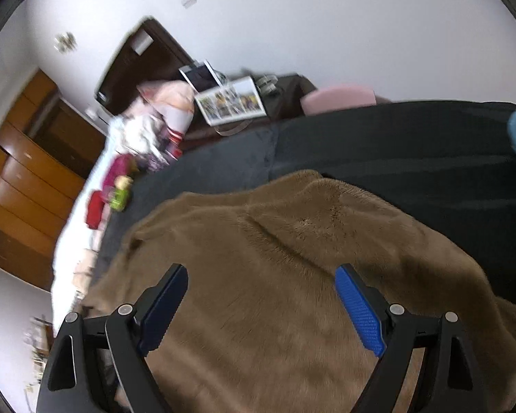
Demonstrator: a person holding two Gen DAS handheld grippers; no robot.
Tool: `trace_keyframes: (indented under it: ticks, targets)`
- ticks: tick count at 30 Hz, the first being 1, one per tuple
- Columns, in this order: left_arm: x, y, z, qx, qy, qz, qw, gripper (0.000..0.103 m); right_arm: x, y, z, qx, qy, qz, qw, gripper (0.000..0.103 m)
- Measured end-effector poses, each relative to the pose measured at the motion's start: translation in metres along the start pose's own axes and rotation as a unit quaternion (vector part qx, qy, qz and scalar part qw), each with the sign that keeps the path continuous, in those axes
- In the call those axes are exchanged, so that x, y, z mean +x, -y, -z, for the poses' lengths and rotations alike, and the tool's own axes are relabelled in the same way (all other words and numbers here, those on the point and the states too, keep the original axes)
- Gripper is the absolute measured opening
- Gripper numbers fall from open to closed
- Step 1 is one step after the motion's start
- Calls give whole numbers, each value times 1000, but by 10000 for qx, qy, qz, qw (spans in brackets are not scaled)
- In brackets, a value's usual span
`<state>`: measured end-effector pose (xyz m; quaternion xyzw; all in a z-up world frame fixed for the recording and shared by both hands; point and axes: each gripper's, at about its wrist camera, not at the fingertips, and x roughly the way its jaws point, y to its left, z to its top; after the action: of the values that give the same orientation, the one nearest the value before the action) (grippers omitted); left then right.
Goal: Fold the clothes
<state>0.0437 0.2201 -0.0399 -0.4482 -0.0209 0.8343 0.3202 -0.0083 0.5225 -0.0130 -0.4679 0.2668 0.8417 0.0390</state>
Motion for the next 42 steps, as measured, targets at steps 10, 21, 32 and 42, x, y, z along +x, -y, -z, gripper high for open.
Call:
trace_keyframes:
  ticks: [10,21,32,42]
  targets:
    - [2,1,-1,23,-10,-15,10000,103,61,28,-9,-301,-177,1301,9909,90]
    - [0,-6,-1,11,-9,51,10000,103,82,28,-38,-758,176,2106,9745,103]
    - [0,-7,0,57,-14,40,10000,103,21,18,-12,-776,404,1402,9862,103]
    - [0,-6,1,90,-12,5,10000,103,-28,10,94,-1432,-327,1364,9797,103]
